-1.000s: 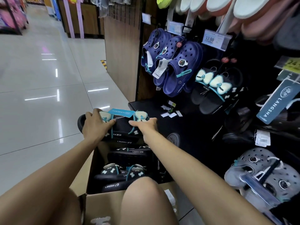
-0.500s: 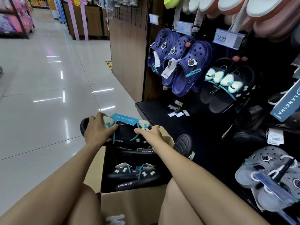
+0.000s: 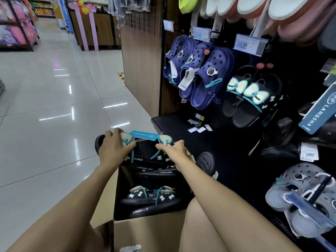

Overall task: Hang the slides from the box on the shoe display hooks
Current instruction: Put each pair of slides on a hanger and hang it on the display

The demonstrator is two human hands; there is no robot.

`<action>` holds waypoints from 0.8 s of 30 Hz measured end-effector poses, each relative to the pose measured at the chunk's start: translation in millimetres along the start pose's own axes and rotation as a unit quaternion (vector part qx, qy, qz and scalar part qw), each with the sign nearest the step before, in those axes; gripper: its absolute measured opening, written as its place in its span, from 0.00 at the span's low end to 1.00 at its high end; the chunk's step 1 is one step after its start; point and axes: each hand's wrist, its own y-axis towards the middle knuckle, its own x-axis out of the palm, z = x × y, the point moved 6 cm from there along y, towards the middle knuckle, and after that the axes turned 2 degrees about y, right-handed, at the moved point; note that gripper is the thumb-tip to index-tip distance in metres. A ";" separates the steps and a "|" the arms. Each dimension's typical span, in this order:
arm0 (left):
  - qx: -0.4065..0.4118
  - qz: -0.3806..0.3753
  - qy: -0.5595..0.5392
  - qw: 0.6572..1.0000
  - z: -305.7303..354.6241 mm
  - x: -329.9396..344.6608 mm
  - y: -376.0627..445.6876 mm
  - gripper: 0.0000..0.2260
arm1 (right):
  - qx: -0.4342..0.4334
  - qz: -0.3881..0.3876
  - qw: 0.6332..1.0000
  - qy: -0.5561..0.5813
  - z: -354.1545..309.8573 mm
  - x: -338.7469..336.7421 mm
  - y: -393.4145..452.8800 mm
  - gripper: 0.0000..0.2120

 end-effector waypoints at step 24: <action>0.023 -0.021 0.024 0.999 -6.2 7.3 4.1 0.26 | -0.037 0.046 0.991 -0.116 0.7 -12.9 4.3 0.34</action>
